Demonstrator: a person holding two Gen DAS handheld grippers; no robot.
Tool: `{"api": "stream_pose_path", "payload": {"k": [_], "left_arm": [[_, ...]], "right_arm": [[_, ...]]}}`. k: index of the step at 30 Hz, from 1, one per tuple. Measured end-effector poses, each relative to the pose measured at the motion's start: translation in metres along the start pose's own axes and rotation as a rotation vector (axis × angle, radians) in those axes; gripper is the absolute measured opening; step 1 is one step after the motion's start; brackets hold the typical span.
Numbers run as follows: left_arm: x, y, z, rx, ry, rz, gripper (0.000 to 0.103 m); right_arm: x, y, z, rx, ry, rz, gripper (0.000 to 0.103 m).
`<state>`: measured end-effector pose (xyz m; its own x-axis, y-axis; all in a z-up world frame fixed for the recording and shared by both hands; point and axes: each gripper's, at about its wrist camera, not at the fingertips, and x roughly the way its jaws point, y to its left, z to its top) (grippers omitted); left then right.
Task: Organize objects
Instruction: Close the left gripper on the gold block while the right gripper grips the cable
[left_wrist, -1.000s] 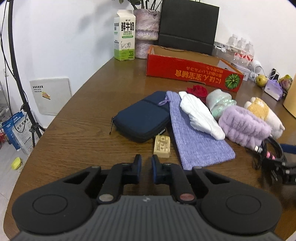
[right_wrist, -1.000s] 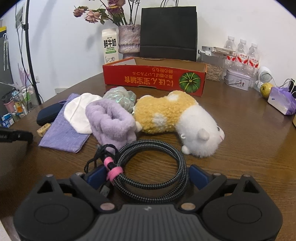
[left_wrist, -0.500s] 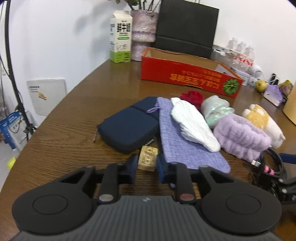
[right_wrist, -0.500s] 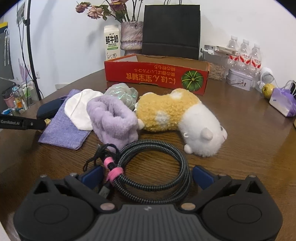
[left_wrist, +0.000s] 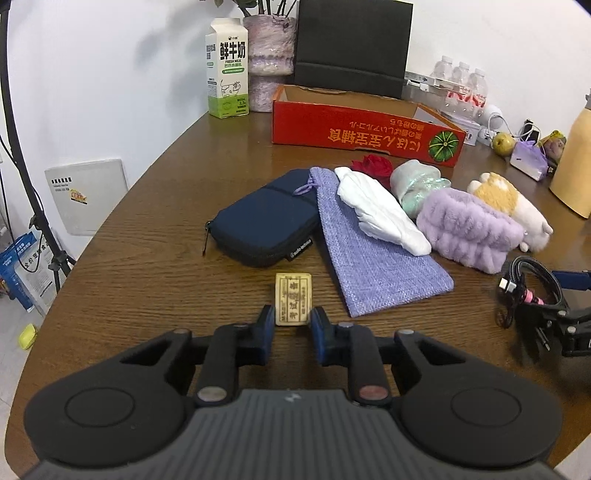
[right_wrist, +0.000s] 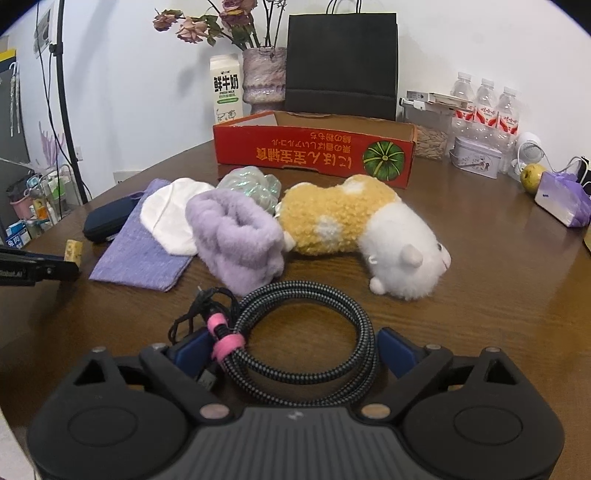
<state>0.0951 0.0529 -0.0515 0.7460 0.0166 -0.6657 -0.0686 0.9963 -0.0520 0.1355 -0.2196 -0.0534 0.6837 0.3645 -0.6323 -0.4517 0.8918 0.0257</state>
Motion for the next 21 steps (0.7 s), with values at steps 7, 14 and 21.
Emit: {"api": "stream_pose_path", "payload": {"k": [7,14,21], "left_arm": [[0.003,0.003,0.005,-0.032,-0.018,0.02,0.044],[0.015,0.003,0.011,-0.049,-0.027,0.027,0.037],[0.011,0.001,0.008,-0.048,-0.035,0.023,0.021]], "right_arm": [[-0.004,-0.001,0.002,0.004,-0.002,0.004,0.103],[0.01,0.002,0.011,-0.025,0.032,0.021,0.103],[0.01,0.0,0.008,-0.015,0.013,0.035,0.1]]}}
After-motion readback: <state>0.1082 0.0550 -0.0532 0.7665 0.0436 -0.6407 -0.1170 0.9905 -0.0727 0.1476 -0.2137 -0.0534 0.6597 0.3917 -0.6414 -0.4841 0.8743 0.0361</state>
